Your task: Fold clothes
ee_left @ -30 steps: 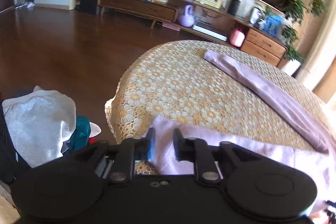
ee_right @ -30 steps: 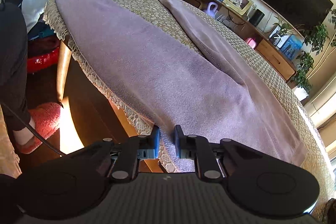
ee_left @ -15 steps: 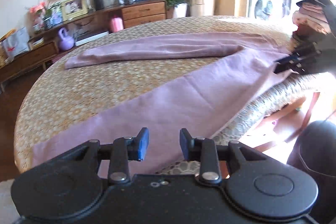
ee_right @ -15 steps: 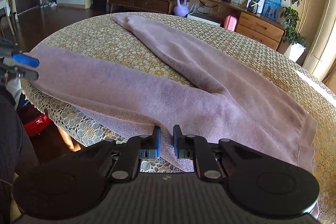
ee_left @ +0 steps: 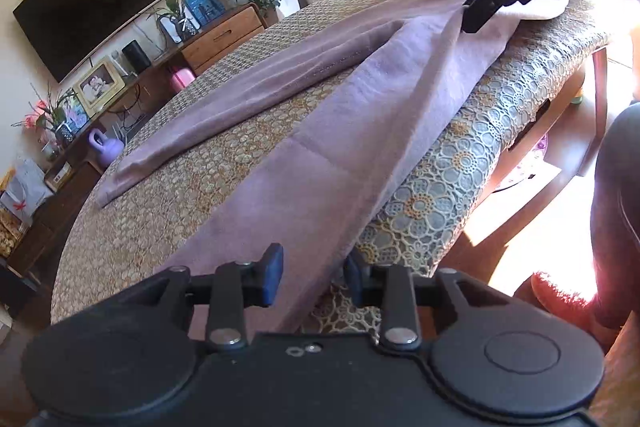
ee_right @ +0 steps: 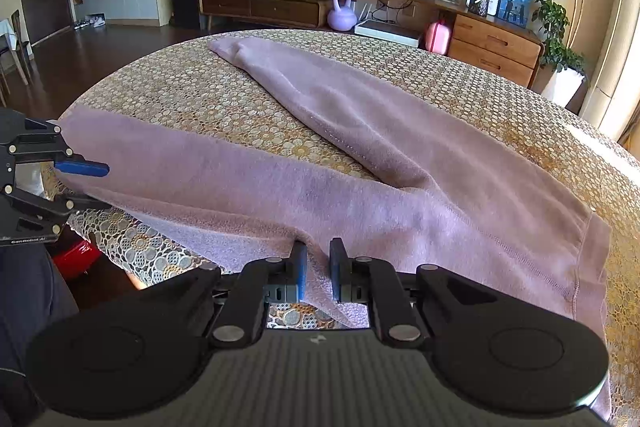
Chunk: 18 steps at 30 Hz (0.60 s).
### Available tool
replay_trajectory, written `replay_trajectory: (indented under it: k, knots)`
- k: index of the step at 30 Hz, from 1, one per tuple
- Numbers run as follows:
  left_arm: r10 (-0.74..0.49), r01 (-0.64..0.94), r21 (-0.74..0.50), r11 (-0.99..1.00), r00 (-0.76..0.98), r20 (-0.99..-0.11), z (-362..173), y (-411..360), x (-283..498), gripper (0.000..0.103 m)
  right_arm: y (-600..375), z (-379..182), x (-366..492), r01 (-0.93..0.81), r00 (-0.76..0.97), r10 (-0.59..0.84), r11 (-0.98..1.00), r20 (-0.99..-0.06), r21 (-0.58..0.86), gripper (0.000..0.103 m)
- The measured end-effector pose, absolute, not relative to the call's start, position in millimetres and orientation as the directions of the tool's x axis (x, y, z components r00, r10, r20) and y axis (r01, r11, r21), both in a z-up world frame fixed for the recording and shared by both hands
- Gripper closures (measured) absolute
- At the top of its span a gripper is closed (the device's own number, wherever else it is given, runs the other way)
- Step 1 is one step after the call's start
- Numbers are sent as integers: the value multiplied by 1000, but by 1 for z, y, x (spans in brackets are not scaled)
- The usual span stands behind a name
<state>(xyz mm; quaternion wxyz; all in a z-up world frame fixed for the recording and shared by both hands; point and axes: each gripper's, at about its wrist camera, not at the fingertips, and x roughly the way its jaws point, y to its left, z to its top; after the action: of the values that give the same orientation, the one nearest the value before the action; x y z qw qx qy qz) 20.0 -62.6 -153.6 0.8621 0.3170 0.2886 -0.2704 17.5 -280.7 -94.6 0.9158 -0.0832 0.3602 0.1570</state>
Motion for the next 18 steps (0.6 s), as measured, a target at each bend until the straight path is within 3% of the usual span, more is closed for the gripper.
replay_trajectory:
  k: [5, 11, 14, 17, 18]
  knots:
    - [-283, 627, 388, 676, 707, -649, -148, -63, 22, 0, -281, -103, 5, -364, 689, 251, 931, -679, -25, 91]
    - [-313, 586, 331, 739, 735, -602, -115, -62, 27, 0, -275, -115, -18, -399, 737, 230, 907, -636, -135, 89]
    - [-317, 574, 331, 749, 750, -581, -101, -66, 31, 0, -274, -122, -26, -417, 752, 215, 888, -622, -197, 74]
    - [-320, 563, 317, 763, 756, -572, -93, -67, 38, 0, -275, -127, -33, -405, 780, 169, 870, -602, -281, 47]
    - [-320, 560, 310, 769, 756, -571, -90, -67, 40, 0, -278, -129, -35, -405, 787, 155, 860, -597, -310, 46]
